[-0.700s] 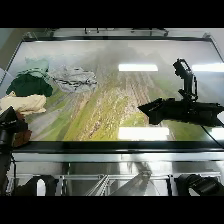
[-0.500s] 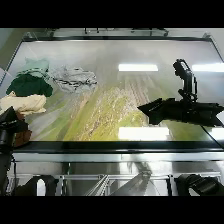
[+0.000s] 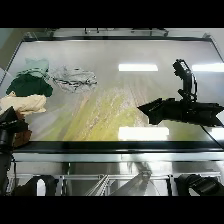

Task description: Fold the shirts.

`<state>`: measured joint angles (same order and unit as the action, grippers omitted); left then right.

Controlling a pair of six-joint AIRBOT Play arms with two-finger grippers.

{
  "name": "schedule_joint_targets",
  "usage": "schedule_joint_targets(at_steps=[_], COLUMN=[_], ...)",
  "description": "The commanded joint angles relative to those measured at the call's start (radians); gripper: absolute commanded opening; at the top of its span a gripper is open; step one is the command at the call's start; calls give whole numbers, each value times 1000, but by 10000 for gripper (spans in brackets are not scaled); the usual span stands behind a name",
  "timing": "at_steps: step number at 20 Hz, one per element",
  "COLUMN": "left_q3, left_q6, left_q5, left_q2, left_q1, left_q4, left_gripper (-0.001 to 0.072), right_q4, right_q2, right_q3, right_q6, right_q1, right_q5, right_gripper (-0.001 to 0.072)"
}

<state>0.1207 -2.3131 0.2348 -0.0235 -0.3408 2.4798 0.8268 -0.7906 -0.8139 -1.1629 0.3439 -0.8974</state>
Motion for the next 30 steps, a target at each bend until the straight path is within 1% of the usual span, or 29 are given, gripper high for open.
schedule_joint_targets(at_steps=[1,5,7,9,10,12,14,16,17,19,20,22,24,25,26,27,28,30], left_q3=[-1,0,0,7,26,122,285,497,605,839,941,1132,1286,1345,1403,1450,1491,1578], left_q6=[0,2,3,3,3,3,2,2,2,11,41,132,169,175,175,176,180,190], left_q5=[0,1,30,60,66,99,183,354,451,657,744,896,974,991,989,972,938,879], left_q2=[0,0,0,-1,-14,-111,-303,-565,-694,-951,-1061,-1270,-1442,-1505,-1564,-1608,-1648,-1719], left_q1=[0,0,0,0,0,0,0,0,0,0,0,4,38,64,99,132,167,225], left_q4=[0,2,0,-1,0,-2,-7,-33,-36,-36,-36,-36,-60,-87,-136,-184,-237,-352], left_gripper=[16,16,15,15,15,17,17,14,10,5,5,4,5,9,225,505,709,711], right_q4=[0,-1,-21,-60,-105,-179,-167,-114,-84,-59,-60,-60,-60,-60,-60,-60,-60,-60], right_q2=[0,0,-2,-2,-2,-2,-3,-12,-23,-56,-76,-119,-162,-181,-200,-219,-236,-270], right_q3=[0,0,0,0,0,0,0,0,0,0,0,0,0,0,0,0,0,0], right_q6=[0,-1,-1,-1,-1,3,-39,-39,-39,-39,-42,-42,-41,-38,-37,-35,-22,-10], right_q1=[1,1,1,1,1,1,-2,-30,-59,-134,-174,-242,-284,-294,-298,-298,-298,-298], right_q5=[0,11,24,16,10,-5,66,166,176,143,124,93,85,85,87,89,88,88], right_gripper=[16,16,17,17,17,17,17,17,17,17,17,17,17,17,17,18,17,18])
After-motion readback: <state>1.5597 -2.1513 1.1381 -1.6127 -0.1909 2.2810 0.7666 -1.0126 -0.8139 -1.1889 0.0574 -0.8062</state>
